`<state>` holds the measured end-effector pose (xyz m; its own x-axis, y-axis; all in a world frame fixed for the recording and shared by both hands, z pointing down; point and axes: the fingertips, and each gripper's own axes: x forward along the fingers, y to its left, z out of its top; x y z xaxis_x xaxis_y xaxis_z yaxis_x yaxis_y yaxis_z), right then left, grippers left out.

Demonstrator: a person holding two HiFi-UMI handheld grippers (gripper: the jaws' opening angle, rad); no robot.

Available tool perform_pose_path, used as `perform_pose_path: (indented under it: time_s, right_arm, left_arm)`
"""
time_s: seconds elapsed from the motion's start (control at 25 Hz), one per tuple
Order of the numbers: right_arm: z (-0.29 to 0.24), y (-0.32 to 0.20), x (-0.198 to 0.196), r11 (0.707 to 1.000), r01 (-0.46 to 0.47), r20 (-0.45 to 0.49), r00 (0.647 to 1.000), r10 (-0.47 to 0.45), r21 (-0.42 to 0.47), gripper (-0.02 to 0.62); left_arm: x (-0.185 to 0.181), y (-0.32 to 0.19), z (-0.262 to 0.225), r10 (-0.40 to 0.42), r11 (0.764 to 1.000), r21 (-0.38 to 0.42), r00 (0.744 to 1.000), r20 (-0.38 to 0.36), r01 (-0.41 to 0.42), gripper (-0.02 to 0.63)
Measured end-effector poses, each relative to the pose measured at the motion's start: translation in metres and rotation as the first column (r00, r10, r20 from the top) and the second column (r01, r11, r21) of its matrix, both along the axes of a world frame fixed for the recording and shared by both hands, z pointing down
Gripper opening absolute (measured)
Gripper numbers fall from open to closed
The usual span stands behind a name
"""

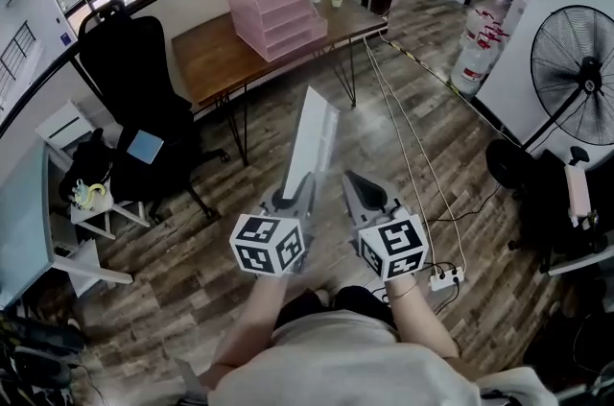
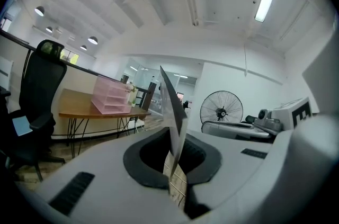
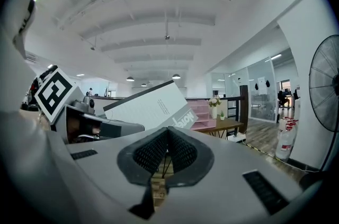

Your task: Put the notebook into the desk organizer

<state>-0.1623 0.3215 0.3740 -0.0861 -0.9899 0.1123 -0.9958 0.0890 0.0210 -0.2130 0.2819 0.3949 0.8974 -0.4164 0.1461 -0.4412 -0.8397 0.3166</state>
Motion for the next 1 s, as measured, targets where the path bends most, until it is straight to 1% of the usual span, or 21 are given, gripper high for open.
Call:
perform_pose_path:
  time_s: [0.16, 0.32, 0.44, 0.64, 0.8, 1.0]
  right_arm:
    - [0.004, 0.003, 0.002, 1.0, -0.028, 0.047, 0.999, 0.027, 0.012, 0.009]
    - [0.006, 0.007, 0.011, 0.997, -0.07, 0.041, 0.997, 0.07, 0.013, 0.009]
    - [0.006, -0.002, 0.021, 0.997, -0.077, 0.035, 0.996, 0.076, 0.015, 0.009]
    - [0.011, -0.031, 0.028, 1.0, -0.023, 0.077, 0.997, 0.023, -0.002, 0.009]
    - [0.017, -0.066, 0.046, 1.0, 0.014, 0.07, 0.997, -0.014, -0.007, 0.009]
    - [0.01, -0.114, 0.073, 0.998, 0.067, 0.048, 0.997, -0.067, 0.0, 0.009]
  left_arm:
    - [0.002, -0.002, 0.001, 0.032, 0.999, -0.005, 0.999, 0.001, -0.032, 0.02]
    - [0.006, -0.006, 0.0, 0.051, 0.999, -0.007, 0.999, -0.004, -0.051, 0.02]
    - [0.009, -0.012, 0.004, 0.046, 0.999, -0.011, 0.999, 0.0, -0.046, 0.019]
    - [0.02, -0.034, 0.01, 0.027, 0.999, -0.024, 1.0, 0.011, -0.027, 0.019]
    - [0.036, -0.061, 0.009, -0.001, 1.0, -0.013, 1.0, 0.008, 0.001, 0.02]
    - [0.062, -0.104, 0.004, -0.049, 0.999, -0.003, 0.999, 0.008, 0.049, 0.02]
